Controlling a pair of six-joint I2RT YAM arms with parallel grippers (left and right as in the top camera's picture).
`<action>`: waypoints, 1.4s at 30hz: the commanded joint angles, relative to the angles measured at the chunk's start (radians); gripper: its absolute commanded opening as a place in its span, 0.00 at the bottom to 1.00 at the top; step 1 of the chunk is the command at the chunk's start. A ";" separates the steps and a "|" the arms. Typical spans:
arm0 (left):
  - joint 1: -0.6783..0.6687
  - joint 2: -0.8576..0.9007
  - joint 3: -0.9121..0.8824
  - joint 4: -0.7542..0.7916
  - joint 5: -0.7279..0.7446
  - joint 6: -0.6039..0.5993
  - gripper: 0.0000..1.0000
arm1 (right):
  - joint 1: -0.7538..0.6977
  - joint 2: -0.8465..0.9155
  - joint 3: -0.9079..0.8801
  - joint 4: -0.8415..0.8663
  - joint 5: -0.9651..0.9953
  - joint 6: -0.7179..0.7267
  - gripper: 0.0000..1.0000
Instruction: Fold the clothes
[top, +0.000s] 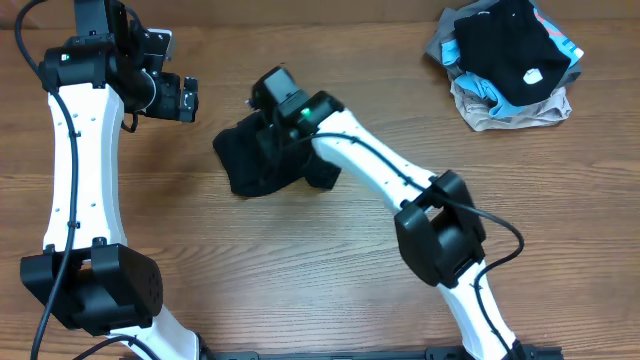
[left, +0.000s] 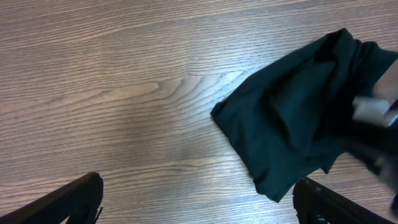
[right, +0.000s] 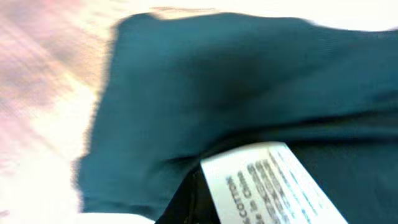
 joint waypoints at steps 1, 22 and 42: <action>0.004 -0.004 0.008 0.003 0.008 -0.006 1.00 | 0.078 -0.045 0.026 0.032 -0.039 0.039 0.04; 0.004 -0.004 -0.006 -0.011 0.013 -0.060 1.00 | -0.019 -0.170 0.029 -0.007 -0.196 0.090 0.60; 0.003 0.026 -0.032 -0.036 0.150 0.155 1.00 | -0.137 -0.227 0.012 -0.272 -0.171 0.327 0.70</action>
